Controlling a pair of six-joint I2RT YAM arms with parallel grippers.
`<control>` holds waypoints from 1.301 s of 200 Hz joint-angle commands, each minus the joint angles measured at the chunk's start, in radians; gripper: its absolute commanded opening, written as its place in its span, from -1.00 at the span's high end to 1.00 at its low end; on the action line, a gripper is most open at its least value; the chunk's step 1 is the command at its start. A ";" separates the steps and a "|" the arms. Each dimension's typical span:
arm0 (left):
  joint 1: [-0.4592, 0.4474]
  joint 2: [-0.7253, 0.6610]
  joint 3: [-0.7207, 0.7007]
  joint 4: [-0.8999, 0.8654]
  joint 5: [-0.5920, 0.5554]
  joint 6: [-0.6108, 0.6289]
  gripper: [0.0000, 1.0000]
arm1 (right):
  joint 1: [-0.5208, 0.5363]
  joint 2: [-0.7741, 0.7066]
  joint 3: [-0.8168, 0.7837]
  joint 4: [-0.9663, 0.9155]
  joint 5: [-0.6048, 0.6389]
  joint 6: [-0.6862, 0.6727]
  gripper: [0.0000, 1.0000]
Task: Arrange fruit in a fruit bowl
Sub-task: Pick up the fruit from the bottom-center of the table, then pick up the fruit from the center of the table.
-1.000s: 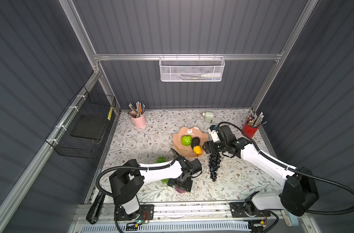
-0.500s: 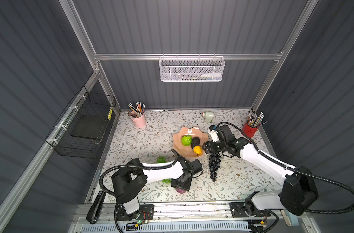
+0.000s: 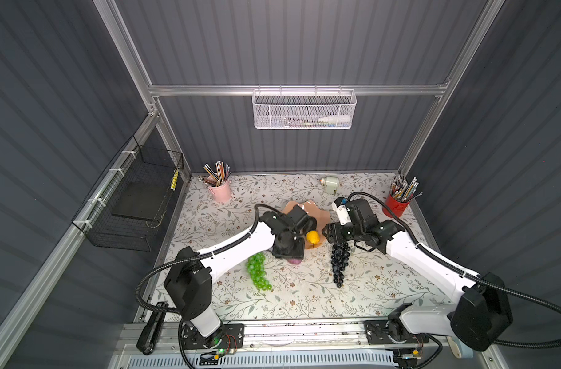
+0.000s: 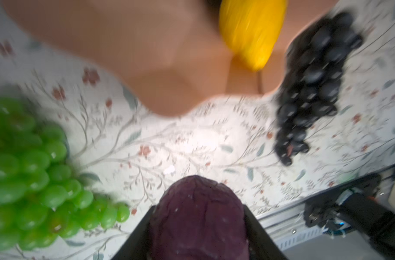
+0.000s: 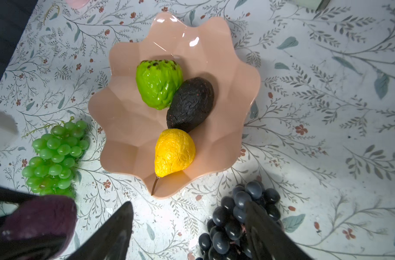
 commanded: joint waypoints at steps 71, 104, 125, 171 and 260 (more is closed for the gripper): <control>0.134 0.321 0.205 0.120 -0.011 0.165 0.25 | -0.137 -0.119 -0.063 -0.141 -0.100 0.027 -0.52; 0.147 0.379 0.201 0.174 0.008 0.167 0.24 | -0.186 -0.133 -0.120 -0.123 -0.133 0.044 -0.52; 0.154 0.400 0.199 0.211 0.010 0.168 0.21 | -0.191 -0.120 -0.127 -0.122 -0.133 0.045 -0.52; 0.163 0.441 0.200 0.261 0.011 0.168 0.09 | -0.201 -0.089 -0.127 -0.110 -0.122 0.039 -0.52; 0.167 0.321 0.179 0.252 0.008 0.162 -0.63 | -0.265 -0.059 -0.126 -0.107 -0.170 0.043 -0.35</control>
